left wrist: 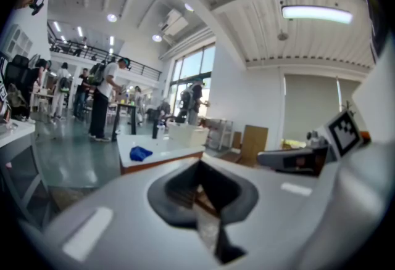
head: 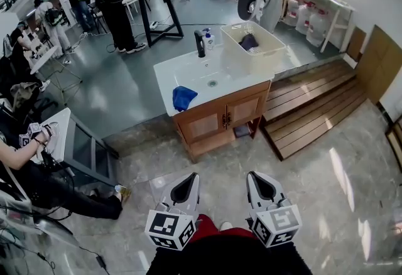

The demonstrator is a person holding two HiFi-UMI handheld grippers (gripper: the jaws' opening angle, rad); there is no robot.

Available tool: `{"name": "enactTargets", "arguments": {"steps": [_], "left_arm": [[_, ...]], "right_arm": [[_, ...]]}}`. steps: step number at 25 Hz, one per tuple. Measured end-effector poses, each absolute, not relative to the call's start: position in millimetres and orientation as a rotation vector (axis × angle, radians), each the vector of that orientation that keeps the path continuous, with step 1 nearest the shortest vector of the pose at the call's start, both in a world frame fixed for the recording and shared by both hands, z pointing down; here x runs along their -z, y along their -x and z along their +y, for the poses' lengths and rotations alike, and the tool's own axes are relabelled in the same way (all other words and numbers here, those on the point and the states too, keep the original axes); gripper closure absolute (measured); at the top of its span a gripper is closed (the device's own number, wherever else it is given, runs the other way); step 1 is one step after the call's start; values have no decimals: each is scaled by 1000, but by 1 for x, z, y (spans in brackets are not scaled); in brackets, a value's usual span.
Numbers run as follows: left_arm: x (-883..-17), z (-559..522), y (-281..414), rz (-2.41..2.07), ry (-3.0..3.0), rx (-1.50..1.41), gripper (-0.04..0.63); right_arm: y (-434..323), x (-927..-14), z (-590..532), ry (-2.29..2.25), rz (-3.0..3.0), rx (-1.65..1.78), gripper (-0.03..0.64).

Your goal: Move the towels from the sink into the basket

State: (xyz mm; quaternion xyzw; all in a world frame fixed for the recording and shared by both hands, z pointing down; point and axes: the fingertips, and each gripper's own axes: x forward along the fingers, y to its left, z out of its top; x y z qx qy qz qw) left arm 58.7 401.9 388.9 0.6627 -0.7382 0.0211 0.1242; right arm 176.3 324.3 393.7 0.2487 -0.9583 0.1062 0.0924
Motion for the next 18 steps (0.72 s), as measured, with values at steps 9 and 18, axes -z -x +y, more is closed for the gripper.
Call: {"name": "enactTargets", "arguments": {"steps": [9, 18], "left_arm": [[-388, 392, -52, -2173, -1921, -62, 591], [-387, 374, -19, -2192, -1904, -57, 591]], "right_arm": [[-174, -390, 314, -738, -2855, -317, 609], [-152, -393, 295, -746, -2838, -332, 609]]}}
